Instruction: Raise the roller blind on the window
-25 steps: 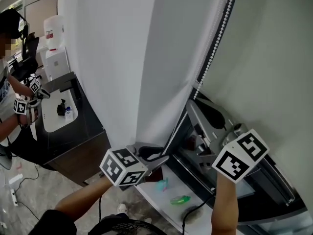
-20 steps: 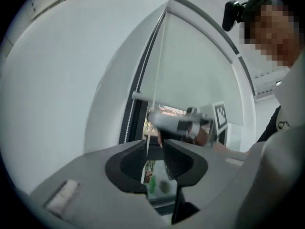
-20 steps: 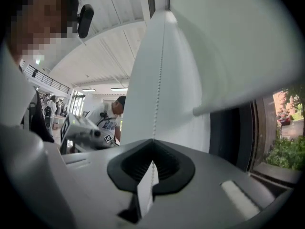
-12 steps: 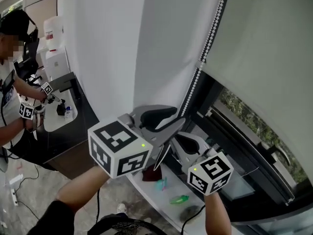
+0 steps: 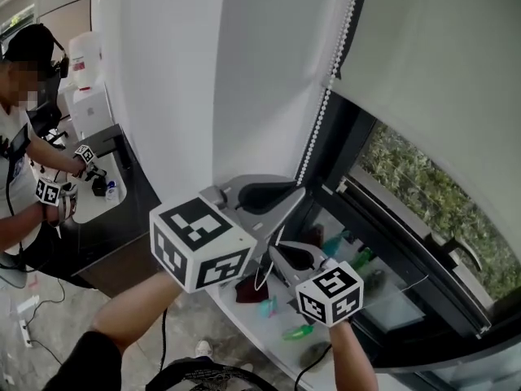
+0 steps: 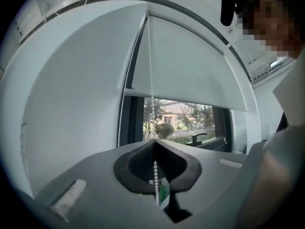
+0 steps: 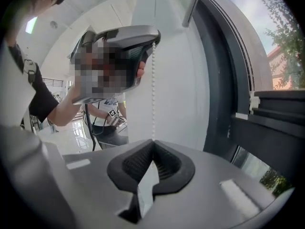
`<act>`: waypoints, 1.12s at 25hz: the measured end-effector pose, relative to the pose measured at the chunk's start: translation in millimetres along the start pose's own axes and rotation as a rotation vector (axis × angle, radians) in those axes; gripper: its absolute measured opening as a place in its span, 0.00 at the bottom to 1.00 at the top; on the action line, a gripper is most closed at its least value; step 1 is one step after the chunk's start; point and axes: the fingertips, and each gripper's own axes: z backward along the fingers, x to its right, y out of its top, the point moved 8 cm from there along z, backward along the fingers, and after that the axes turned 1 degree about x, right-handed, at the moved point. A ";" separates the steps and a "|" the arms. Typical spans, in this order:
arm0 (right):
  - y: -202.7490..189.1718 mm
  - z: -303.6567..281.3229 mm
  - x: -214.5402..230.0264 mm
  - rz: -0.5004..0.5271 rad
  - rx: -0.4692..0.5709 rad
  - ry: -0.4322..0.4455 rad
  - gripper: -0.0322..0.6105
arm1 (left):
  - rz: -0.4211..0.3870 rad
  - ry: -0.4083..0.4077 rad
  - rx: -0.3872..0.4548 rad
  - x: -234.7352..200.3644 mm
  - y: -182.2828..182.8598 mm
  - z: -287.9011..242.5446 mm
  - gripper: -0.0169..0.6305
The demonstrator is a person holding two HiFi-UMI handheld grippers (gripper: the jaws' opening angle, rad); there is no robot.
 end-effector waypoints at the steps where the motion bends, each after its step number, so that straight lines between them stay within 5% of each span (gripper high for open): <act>1: 0.7 0.3 -0.9 0.008 -0.013 0.016 0.06 | 0.014 -0.012 0.001 -0.4 -0.4 0.2 0.03; 4: 11.6 4.9 -2.8 0.001 0.007 0.086 0.09 | 0.010 -0.013 0.012 -2.0 -3.5 -0.1 0.04; 6: 33.1 16.9 2.9 -0.045 0.106 0.097 0.25 | 0.015 -0.020 -0.006 -1.6 -9.1 1.8 0.04; 9: 76.3 42.4 21.4 -0.107 0.263 0.072 0.29 | 0.027 -0.015 -0.075 -3.9 -30.1 4.3 0.04; 18: 178.7 58.0 7.6 0.062 0.441 0.044 0.29 | 0.086 0.005 -0.343 -8.7 -136.7 7.0 0.04; 24: 198.3 48.7 5.8 0.060 0.472 0.020 0.25 | 0.103 0.002 -0.351 -9.4 -154.3 14.0 0.04; 28: 200.1 49.7 8.8 0.070 0.484 0.020 0.12 | 0.123 -0.026 -0.347 -5.3 -155.0 11.9 0.04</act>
